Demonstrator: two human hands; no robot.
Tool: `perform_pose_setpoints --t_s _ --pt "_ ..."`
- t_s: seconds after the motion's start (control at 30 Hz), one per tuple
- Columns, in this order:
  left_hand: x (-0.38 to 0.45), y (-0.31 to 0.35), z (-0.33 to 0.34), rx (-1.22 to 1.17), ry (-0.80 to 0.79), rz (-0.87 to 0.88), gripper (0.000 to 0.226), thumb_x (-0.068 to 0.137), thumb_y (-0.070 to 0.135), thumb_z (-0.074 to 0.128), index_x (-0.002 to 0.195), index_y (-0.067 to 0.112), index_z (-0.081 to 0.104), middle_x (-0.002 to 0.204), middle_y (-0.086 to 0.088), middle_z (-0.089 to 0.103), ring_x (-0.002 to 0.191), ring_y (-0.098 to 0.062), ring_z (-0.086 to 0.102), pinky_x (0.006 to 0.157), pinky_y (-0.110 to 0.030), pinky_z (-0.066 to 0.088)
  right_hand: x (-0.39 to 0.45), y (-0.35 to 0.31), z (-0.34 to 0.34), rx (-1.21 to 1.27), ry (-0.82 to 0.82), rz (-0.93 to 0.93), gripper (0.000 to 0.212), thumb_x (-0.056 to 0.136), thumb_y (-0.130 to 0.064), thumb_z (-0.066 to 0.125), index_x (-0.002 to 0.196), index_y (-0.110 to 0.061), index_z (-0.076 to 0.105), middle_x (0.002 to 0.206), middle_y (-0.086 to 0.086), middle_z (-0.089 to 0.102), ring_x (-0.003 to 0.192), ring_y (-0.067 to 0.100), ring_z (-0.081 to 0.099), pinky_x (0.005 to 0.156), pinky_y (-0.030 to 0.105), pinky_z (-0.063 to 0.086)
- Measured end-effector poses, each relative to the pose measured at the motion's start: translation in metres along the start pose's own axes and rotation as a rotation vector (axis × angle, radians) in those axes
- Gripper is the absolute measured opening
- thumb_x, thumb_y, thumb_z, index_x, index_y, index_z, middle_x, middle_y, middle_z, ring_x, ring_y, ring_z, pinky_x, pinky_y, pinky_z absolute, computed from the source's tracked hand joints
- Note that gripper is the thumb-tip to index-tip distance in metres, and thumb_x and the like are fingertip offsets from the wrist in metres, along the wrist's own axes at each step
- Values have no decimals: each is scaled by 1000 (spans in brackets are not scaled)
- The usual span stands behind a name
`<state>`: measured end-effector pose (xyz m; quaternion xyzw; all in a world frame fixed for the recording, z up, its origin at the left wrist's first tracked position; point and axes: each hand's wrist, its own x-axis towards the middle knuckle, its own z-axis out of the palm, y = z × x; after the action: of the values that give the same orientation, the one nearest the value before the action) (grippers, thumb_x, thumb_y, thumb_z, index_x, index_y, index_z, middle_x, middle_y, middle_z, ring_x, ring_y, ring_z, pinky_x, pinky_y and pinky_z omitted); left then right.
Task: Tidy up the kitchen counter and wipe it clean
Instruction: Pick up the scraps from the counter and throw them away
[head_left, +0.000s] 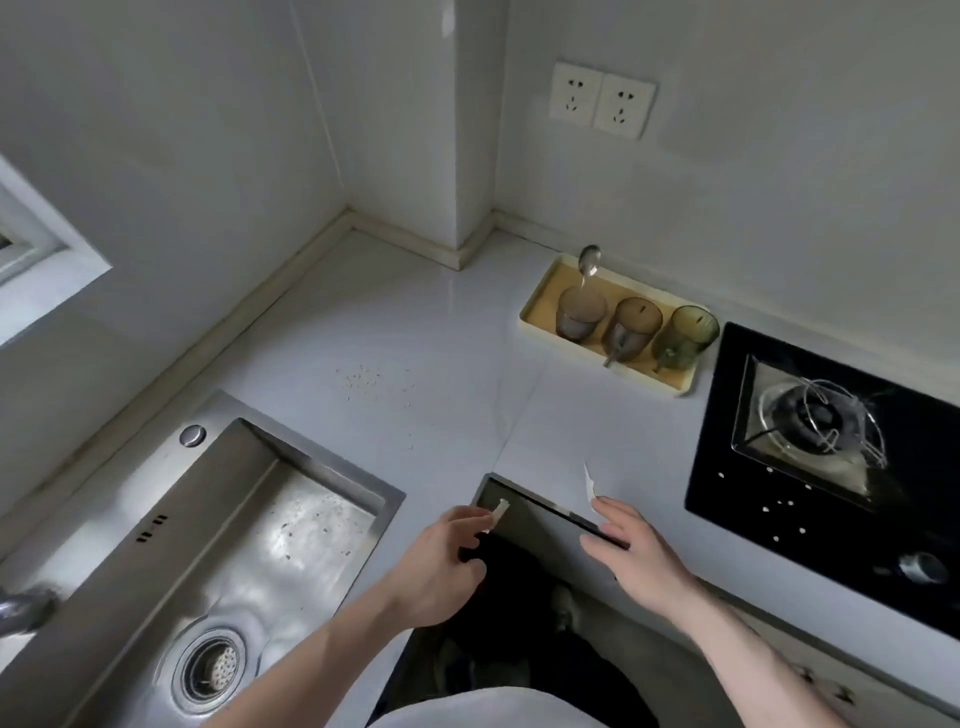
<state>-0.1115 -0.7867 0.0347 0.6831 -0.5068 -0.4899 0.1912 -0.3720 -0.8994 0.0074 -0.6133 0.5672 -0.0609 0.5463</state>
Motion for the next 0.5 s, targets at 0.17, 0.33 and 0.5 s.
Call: perform_pose_setpoints --t_s 0.17,0.33,0.5 --pt "9 -4 19 40 -124 16 61 91 12 54 151 19 49 151 14 42 125 -8 56 99 -20 48 -43 34 13 74 81 66 59 96 -26 68 150 -23 46 148 -20 41 129 1 50 105 25 41" --pt "15 -9 37 101 -188 15 60 91 10 55 150 16 49 149 12 43 122 -10 57 99 -22 48 -70 54 23 104 132 111 56 96 -26 67 149 -24 47 148 -18 41 127 0 51 99 20 38" --pt "26 -14 50 139 -235 -76 60 89 11 54 149 12 51 150 5 47 128 -16 56 103 -25 46 -75 61 27 106 129 118 54 98 -24 66 148 -22 48 146 -17 43 127 4 52 97 19 39"
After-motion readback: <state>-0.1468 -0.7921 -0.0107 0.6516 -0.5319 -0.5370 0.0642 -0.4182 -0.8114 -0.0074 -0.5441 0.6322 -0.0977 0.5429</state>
